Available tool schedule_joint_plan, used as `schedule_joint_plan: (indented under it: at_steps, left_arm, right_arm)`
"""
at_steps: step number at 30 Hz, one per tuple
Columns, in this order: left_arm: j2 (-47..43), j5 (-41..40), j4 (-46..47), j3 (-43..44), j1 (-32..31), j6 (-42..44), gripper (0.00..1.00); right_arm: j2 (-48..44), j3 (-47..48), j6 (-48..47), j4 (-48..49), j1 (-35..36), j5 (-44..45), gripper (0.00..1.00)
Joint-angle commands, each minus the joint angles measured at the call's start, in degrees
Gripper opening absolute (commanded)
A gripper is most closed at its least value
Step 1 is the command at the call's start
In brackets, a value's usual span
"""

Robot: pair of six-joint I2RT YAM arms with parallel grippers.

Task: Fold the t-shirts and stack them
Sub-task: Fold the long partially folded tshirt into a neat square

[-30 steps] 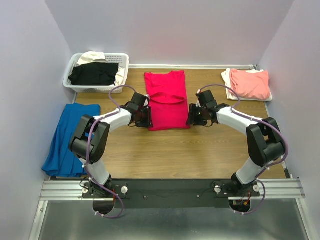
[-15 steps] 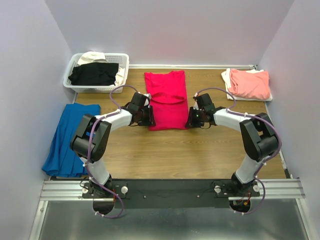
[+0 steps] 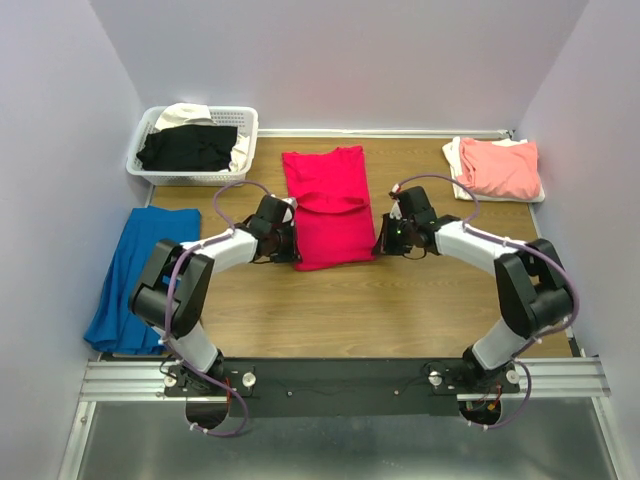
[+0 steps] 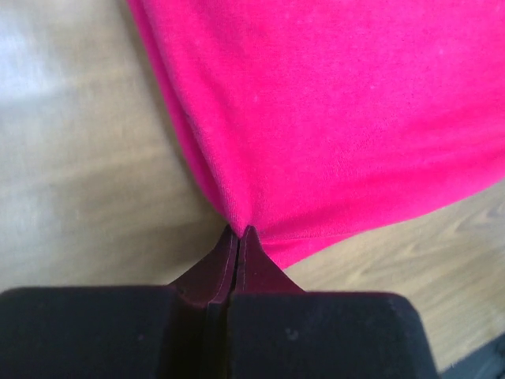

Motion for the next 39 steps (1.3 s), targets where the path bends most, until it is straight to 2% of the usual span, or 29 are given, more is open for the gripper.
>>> schedule_joint_plan:
  at_steps: [1,13,17,29,33,34,39]
  left_arm:
    - [-5.03,-1.06,-7.85,-0.6,-0.23,1.76,0.0]
    - [-17.69,-3.26,-18.31,5.9,-0.32,1.68,0.0]
    - [-19.62,-3.17,-21.04,7.4,-0.49,0.89,0.0]
    - [-22.97,-3.79,-24.29,4.75,-1.46,-2.1,0.0]
    - [-20.25,-10.27,-28.15,9.58,-1.37,-4.29,0.0]
    - [-19.38,-15.43,-29.03,10.9,-1.46,-5.69,0.0]
    - [-12.61,-21.45,-31.24,20.57,-1.46,-6.58,0.0]
  right_arm:
    - [-7.39,0.05,0.33,-4.9,0.43,-0.54,0.01]
    - [-20.66,2.07,1.03,-12.81,1.13,-0.63,0.01]
    - [-22.15,3.56,0.77,-14.84,1.13,-0.63,0.01]
    - [-25.59,4.53,0.68,-18.88,1.04,-0.28,0.01]
    - [-23.66,6.11,0.42,-18.88,1.04,4.63,0.01]
    - [-22.0,6.81,-0.02,-18.97,1.13,5.78,0.01]
    - [-16.19,13.31,-2.83,-18.88,1.13,9.56,0.01]
